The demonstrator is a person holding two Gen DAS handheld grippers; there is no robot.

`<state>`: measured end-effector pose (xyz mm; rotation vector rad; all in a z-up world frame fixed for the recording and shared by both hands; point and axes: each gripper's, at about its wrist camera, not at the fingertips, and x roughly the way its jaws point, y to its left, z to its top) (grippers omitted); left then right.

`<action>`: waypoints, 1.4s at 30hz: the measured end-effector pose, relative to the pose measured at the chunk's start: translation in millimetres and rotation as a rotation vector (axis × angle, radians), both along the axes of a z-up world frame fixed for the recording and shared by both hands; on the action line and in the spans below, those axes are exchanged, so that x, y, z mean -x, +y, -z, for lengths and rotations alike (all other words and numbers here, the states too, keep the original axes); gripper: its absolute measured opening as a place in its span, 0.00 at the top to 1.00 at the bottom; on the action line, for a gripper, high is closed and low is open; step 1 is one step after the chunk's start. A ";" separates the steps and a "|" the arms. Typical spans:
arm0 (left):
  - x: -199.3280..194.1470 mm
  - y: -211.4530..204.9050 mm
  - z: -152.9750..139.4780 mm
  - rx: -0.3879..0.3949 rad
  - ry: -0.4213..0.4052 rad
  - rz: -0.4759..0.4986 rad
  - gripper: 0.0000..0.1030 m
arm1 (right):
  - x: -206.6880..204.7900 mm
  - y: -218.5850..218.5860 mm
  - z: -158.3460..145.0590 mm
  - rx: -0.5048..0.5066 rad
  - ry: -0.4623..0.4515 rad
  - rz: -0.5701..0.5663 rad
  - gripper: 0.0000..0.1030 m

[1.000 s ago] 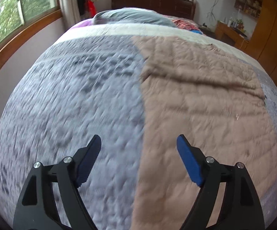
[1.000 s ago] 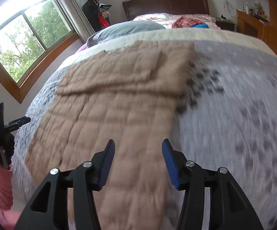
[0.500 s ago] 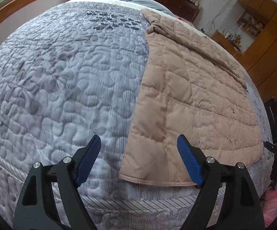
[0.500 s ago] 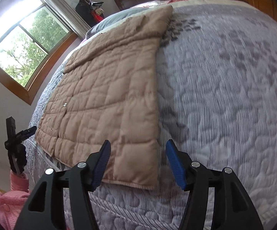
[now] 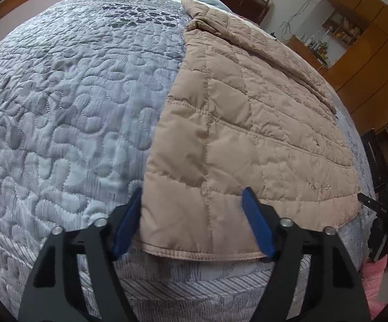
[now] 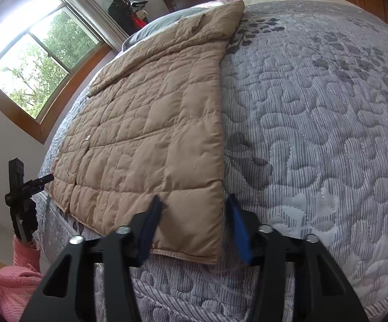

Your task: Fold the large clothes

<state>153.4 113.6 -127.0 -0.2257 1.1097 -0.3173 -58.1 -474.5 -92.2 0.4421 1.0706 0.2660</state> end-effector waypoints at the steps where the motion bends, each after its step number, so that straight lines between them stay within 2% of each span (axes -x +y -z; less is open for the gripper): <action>1: 0.4 1.6 -0.3 -0.004 -0.002 -0.009 0.48 | -0.5 -0.1 0.5 -0.005 0.000 -0.004 0.66; 2: 0.6 3.8 -0.3 0.001 0.002 -0.015 0.58 | -0.9 1.5 1.0 -0.005 0.000 -0.009 0.69; 3: 0.0 6.9 0.6 0.023 0.014 -0.023 0.63 | -0.7 2.1 1.1 0.001 -0.002 -0.012 0.77; 4: 0.4 10.1 1.3 0.042 0.020 -0.031 0.73 | -0.5 3.6 0.8 0.001 -0.005 -0.017 0.83; 5: 0.3 13.7 1.9 0.070 0.026 -0.038 0.79 | 0.0 4.5 0.1 -0.005 -0.008 -0.019 0.85; 8: 4.2 23.6 -0.2 0.145 0.027 -0.058 0.86 | 3.7 8.5 -8.2 0.017 -0.030 -0.024 0.88; 13: 21.2 29.6 -15.6 0.160 -0.020 -0.059 0.89 | 16.9 8.6 -26.9 0.010 -0.068 -0.036 0.89; 16: 32.2 28.4 -21.0 0.143 -0.030 -0.043 0.89 | 25.9 8.7 -32.9 0.018 -0.076 -0.043 0.89; 19: 38.9 24.6 -14.3 0.090 -0.033 -0.029 0.89 | 29.3 11.4 -27.9 0.051 -0.061 -0.048 0.89; 23: 36.3 21.3 10.0 0.044 -0.018 -0.033 0.88 | 20.0 13.6 -1.9 0.065 0.004 -0.038 0.89; 29: 40.0 12.7 1.2 -0.042 -0.065 -0.004 0.89 | 17.4 10.4 -5.7 0.048 -0.008 -0.030 0.89; 36: 46.6 14.3 -29.2 -0.010 -0.162 0.018 0.91 | 25.4 1.9 -27.9 -0.007 -0.068 -0.013 0.89; 42: 30.9 10.8 -58.5 0.050 -0.221 0.041 0.91 | 15.6 -0.3 -64.7 -0.021 -0.143 -0.020 0.89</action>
